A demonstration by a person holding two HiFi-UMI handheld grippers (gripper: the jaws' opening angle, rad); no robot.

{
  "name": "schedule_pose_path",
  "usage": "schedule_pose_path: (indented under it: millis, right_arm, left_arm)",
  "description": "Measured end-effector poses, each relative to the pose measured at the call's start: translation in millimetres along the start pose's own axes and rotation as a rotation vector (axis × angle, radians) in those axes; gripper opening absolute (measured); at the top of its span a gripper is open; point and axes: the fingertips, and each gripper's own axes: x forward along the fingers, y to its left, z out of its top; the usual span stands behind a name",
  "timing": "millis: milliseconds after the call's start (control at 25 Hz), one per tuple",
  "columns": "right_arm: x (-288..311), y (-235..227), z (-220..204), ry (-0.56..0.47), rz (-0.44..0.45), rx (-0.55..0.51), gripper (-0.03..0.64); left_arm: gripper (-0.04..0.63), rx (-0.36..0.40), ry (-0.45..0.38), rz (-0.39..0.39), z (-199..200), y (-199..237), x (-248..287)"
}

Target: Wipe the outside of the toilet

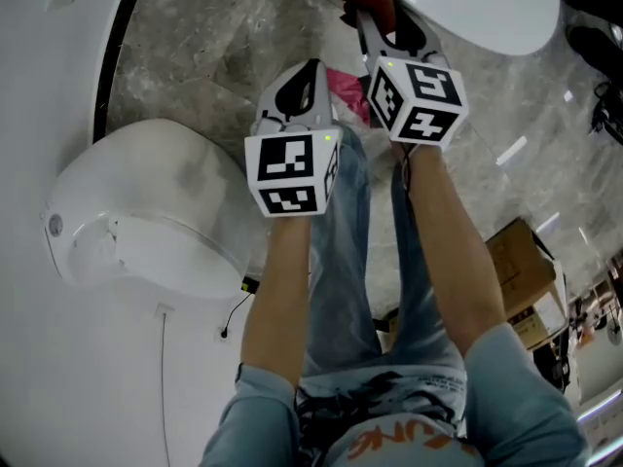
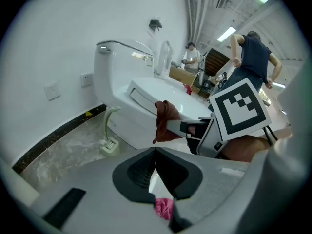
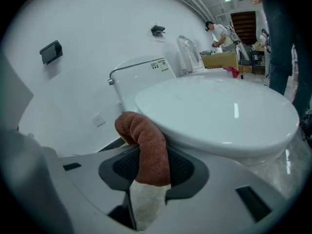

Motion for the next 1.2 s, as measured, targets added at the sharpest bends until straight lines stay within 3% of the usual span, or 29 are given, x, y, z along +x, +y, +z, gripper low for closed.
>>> schedule_pose_path:
  millis: [680,1200]
  right_arm:
    - [-63.7,-69.0,-20.8,0.023,0.033,-0.016,0.149]
    - [-117.7,-139.3,-44.2,0.083,-0.004,-0.037,0.147]
  left_arm:
    - [-0.002,0.021,0.018,-0.015,-22.9,-97.9,14.7]
    - [-0.002,-0.037,-0.004,0.001,-41.7,-154.9,10.9]
